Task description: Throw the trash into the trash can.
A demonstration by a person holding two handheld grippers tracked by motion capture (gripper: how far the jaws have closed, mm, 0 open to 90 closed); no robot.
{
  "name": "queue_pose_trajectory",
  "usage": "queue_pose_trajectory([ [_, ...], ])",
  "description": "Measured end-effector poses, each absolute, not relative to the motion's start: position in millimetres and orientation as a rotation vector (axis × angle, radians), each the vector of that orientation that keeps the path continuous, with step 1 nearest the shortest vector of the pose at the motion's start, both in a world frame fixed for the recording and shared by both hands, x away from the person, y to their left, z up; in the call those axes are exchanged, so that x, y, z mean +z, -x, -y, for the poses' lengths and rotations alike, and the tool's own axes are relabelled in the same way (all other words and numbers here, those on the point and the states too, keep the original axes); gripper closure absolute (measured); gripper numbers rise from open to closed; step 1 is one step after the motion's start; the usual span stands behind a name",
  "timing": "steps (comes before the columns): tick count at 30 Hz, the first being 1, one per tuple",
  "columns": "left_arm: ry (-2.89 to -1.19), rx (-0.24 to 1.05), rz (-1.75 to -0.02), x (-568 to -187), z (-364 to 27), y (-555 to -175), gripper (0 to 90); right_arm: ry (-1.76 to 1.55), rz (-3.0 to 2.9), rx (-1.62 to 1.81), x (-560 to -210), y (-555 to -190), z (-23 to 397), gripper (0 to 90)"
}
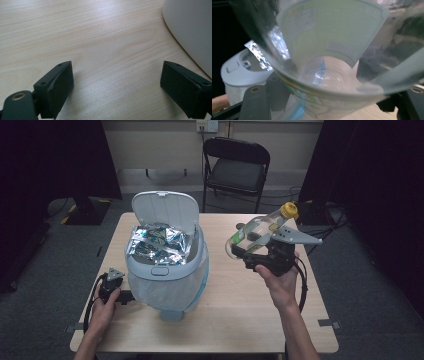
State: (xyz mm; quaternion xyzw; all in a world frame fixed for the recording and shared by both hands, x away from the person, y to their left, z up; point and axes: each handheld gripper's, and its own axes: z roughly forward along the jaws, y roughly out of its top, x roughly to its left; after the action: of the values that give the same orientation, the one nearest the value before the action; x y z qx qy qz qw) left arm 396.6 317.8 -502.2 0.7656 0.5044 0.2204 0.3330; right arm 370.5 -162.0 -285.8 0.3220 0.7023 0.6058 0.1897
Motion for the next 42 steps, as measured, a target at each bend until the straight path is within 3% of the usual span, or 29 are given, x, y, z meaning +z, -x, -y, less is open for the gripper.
queue_pose_trajectory([
  [26,-1.998,0.572,-1.318,-502.3,-317.7,-396.5,11.2,-0.653,-2.033,1.964,-223.2,-384.5,105.6,27.6],
  [42,-2.002,0.578,-1.317,-502.0,-318.0,-396.6,11.2,-0.593,-2.202,1.874,-211.8,-408.9,31.3,27.6],
])
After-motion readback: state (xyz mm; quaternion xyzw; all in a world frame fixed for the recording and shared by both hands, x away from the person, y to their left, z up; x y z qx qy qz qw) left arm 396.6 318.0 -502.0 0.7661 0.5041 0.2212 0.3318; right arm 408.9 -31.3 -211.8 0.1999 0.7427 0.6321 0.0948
